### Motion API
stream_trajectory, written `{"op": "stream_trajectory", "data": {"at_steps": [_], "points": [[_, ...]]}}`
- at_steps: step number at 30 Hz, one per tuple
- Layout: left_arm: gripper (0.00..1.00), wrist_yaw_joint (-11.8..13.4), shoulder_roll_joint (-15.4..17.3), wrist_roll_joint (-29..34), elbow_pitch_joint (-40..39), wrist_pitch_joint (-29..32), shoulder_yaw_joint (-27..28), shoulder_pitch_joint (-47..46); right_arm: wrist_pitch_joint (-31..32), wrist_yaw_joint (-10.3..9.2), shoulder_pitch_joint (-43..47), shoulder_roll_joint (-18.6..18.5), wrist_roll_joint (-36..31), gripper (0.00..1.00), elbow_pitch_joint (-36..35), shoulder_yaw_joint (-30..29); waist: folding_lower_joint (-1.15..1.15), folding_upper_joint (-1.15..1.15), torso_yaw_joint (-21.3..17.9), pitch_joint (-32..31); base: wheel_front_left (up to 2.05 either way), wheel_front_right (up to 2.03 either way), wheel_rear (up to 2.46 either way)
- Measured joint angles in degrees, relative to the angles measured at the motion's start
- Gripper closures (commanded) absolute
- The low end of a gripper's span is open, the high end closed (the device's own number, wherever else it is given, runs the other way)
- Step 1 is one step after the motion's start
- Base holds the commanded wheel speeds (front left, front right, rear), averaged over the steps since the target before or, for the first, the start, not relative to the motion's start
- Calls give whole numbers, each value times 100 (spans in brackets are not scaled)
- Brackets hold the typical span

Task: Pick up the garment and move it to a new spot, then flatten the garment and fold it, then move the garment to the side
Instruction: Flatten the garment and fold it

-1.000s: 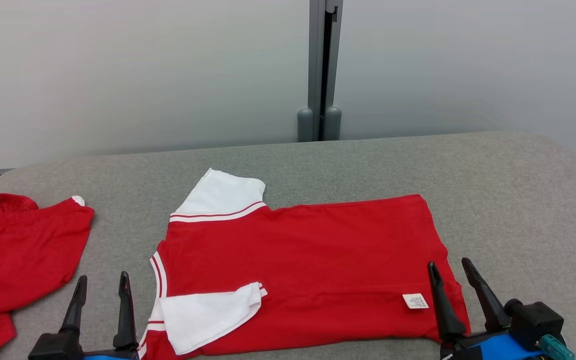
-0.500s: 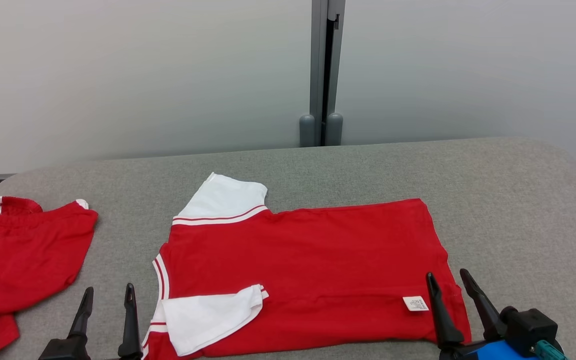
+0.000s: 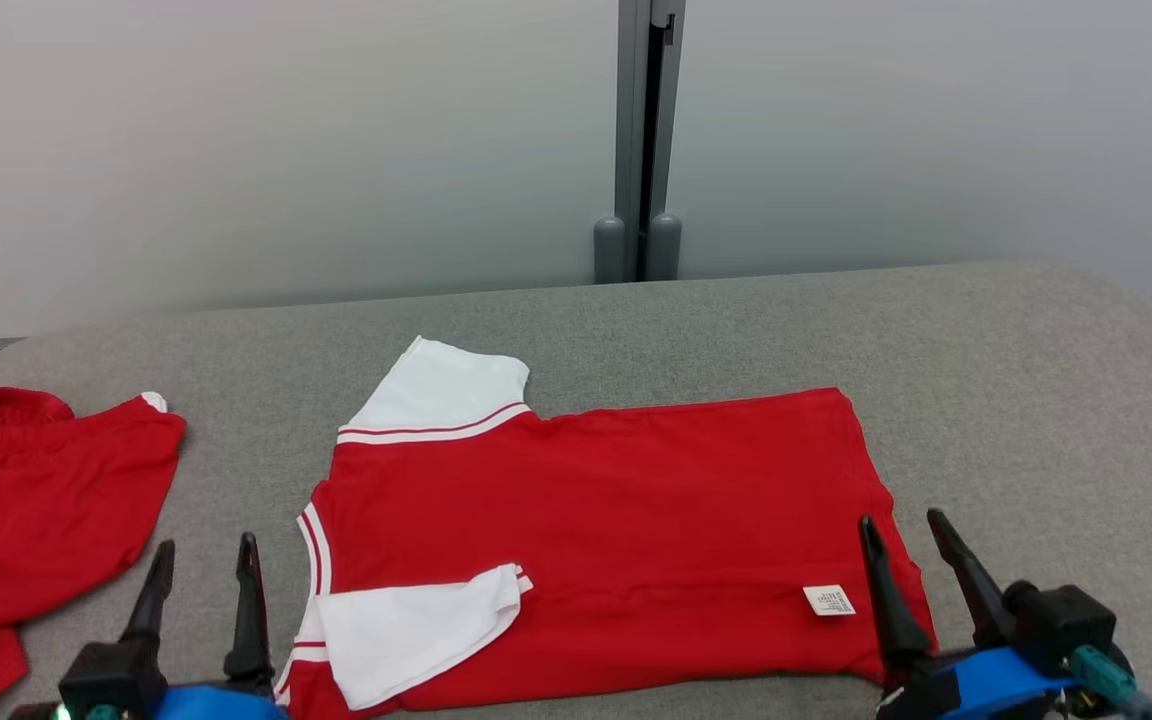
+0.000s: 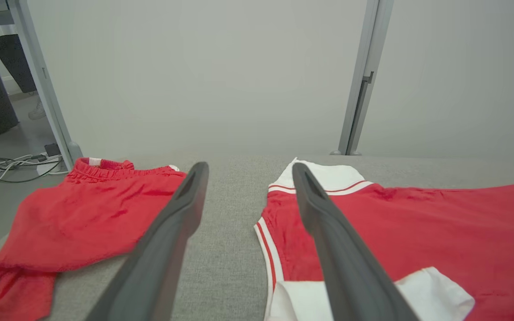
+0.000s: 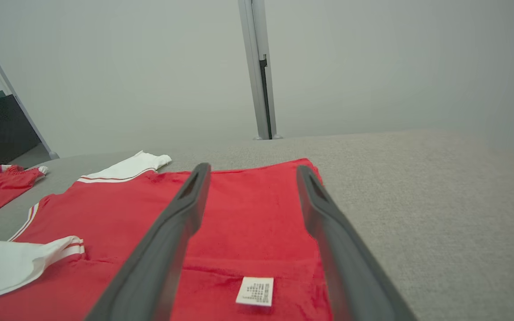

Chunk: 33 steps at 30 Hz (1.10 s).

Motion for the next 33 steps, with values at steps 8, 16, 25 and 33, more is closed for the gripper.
{"op": "stream_trajectory", "data": {"at_steps": [8,16,25,33], "points": [[0,-8,627,-294,320,1,-489,-1238,1,0,-1245,-318,-99,0,714,133,0,0,-142,306,0,0,0],[0,-10,1451,-816,1027,178,-1287,-3234,332,0,-3088,-684,96,0,1557,599,2,2,-483,1318,0,0,0],[0,-10,1886,-1544,1906,738,-2097,-4979,731,0,-4408,-854,447,0,2169,1285,2,3,-688,2392,0,0,0],[0,-10,2134,-2181,2740,1240,-2963,-5779,827,0,-4987,-881,795,0,2450,1796,2,3,-848,2961,0,0,0]]}}
